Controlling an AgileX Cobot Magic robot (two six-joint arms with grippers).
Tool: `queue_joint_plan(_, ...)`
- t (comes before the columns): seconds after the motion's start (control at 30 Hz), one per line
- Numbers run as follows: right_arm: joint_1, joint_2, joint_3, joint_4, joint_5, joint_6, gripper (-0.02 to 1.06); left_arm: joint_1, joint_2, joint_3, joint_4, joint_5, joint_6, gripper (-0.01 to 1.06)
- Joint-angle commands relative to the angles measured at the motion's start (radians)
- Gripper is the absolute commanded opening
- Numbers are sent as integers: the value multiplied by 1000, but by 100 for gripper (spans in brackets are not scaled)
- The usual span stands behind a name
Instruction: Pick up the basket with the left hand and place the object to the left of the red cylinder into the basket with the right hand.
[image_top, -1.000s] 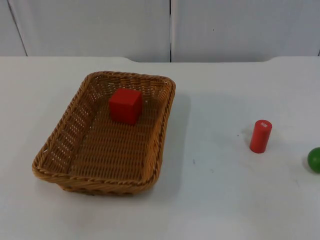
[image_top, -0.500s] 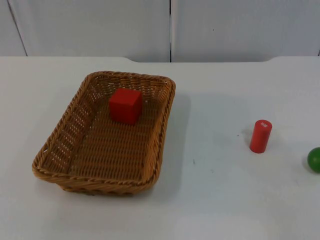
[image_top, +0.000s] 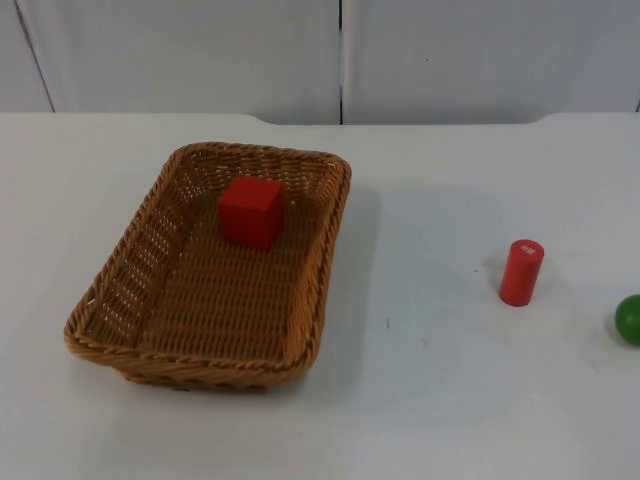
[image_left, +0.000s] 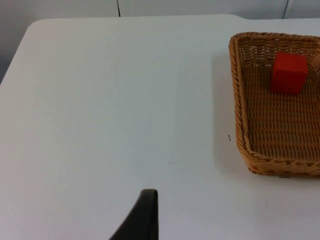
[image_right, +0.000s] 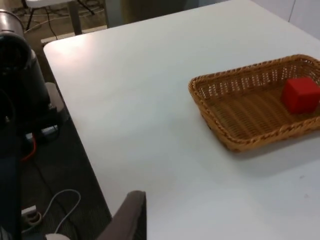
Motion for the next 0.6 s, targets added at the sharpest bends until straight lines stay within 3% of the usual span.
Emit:
queue_joint_plan(0.0, -3, -40, 18, -13, 24, 31, 105, -7, -4, 6, 7, 3, -6, 95)
queue_joint_plan(0.2, -3, -159, 19, -77, 107, 126, 105, -7, -4, 6, 7, 3, -6, 95)
queue_joint_plan(0.33, -3, -228, 19, -77, 107, 137, 105, -7, -4, 6, 11, 3, -6, 95)
queue_joint_plan(0.57, -3, -292, 19, -182, 98, 257, 105, -7, -4, 6, 11, 3, -6, 95)
